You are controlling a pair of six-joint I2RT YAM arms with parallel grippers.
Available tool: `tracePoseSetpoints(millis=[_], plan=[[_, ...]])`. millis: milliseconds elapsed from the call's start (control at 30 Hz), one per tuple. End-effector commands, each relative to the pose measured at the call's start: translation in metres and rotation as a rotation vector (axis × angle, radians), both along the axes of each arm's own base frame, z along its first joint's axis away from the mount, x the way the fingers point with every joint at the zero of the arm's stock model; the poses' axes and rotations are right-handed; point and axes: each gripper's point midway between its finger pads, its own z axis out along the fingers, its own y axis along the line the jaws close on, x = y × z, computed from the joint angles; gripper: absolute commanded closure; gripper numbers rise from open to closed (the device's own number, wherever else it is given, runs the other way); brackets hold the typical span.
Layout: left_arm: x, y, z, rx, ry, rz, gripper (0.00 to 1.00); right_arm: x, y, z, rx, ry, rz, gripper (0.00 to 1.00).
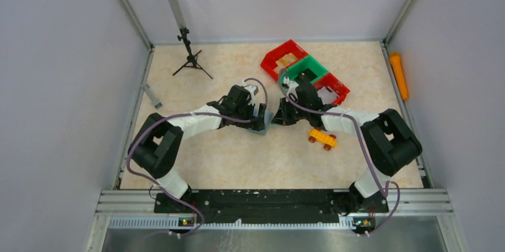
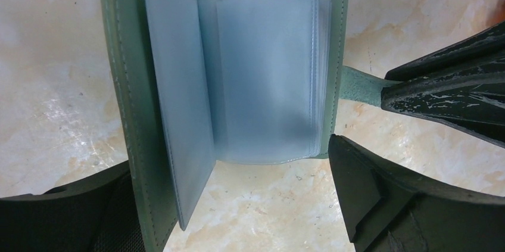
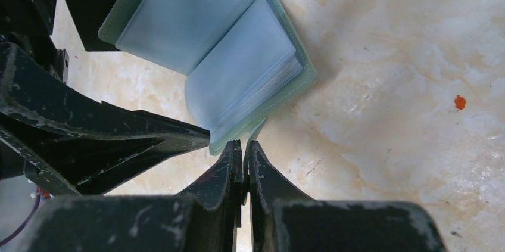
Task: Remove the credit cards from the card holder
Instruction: Open the card holder at the center of the board.
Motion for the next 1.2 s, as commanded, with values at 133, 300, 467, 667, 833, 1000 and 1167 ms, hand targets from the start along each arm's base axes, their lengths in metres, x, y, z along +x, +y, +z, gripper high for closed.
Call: tracePoseSetpoints(millis=[133, 300, 467, 667, 833, 1000, 1167], plan=[[0.008, -0.002, 0.0, 0.044, 0.001, 0.001, 0.01, 0.01, 0.007, 0.024, 0.051, -0.065, 0.01, 1.0], [0.014, 0.012, -0.008, 0.139, 0.003, 0.054, 0.01, 0.011, 0.005, 0.024, 0.046, -0.068, 0.001, 1.0], [0.018, 0.023, -0.015, 0.211, 0.011, 0.092, 0.06, 0.012, 0.004, 0.027, 0.047, -0.078, -0.007, 1.0], [0.02, 0.03, -0.024, 0.263, 0.037, 0.131, 0.38, 0.012, 0.003, 0.029, 0.048, -0.087, -0.011, 1.0], [0.022, 0.031, -0.016, 0.246, 0.011, 0.144, 0.47, 0.011, 0.004, 0.029, 0.051, -0.086, -0.005, 1.0], [0.022, 0.023, -0.001, 0.159, -0.028, 0.118, 0.43, 0.011, 0.004, 0.03, 0.054, -0.087, -0.004, 1.0], [0.025, 0.028, 0.014, 0.107, -0.084, 0.147, 0.4, 0.01, 0.005, 0.031, 0.058, -0.088, 0.002, 1.0]])
